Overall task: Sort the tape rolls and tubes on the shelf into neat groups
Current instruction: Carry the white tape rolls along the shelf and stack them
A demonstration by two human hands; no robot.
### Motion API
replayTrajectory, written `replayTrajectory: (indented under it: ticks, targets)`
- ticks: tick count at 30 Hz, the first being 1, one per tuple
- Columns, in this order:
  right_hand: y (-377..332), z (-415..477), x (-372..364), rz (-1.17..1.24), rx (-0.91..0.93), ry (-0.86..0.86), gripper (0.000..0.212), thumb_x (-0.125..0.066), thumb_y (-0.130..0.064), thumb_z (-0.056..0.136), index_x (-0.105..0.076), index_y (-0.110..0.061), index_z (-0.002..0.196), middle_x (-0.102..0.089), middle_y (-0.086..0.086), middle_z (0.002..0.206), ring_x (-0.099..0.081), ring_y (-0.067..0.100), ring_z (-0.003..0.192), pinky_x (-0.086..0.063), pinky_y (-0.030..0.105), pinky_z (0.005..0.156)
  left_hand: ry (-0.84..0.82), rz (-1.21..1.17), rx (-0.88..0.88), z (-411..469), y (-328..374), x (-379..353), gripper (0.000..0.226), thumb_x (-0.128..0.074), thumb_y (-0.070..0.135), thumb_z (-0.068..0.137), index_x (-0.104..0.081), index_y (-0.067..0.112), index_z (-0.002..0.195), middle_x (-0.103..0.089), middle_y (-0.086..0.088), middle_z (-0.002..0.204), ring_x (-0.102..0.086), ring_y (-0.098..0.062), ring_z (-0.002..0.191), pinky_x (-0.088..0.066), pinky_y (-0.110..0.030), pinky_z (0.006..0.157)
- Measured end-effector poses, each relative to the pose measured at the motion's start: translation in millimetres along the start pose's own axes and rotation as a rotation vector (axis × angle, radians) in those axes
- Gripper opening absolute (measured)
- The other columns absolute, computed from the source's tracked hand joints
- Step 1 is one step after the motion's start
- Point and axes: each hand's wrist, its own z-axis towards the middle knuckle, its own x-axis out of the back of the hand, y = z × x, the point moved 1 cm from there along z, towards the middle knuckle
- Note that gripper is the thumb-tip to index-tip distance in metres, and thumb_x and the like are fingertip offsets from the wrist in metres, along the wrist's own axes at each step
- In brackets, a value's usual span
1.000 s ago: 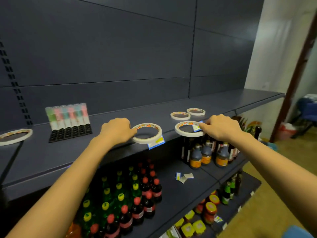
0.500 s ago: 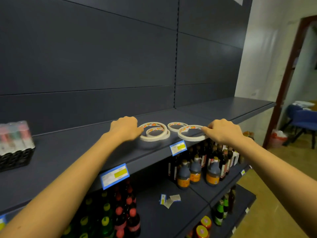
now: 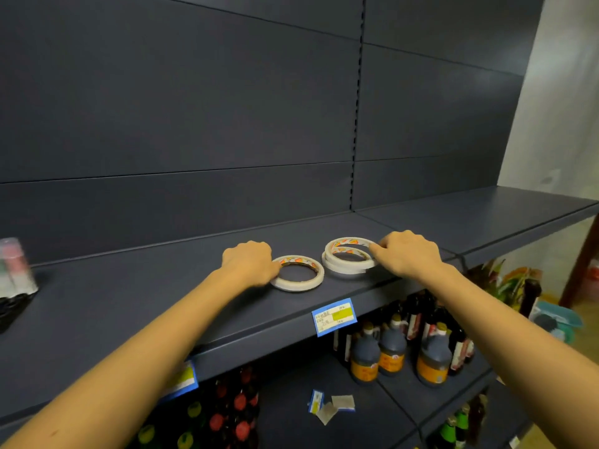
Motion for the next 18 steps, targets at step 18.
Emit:
replayTrajectory:
  ticks: [18]
  targets:
    - [-77, 42, 4, 0.149, 0.725, -0.030, 0.028, -0.043, -0.041, 0.095, -0.053, -0.022, 0.112, -0.057, 0.001, 0.123, -0.054, 0.028, 0.108, -0.040, 0.035, 0.080, 0.368, 0.246, 0.462, -85, -28, 14, 0.032, -0.041, 0.039, 0.093, -0.058, 0.012, 0.093, -0.066, -0.009, 0.098, -0.060, -0.030, 0.092, -0.034, -0.030, 0.065]
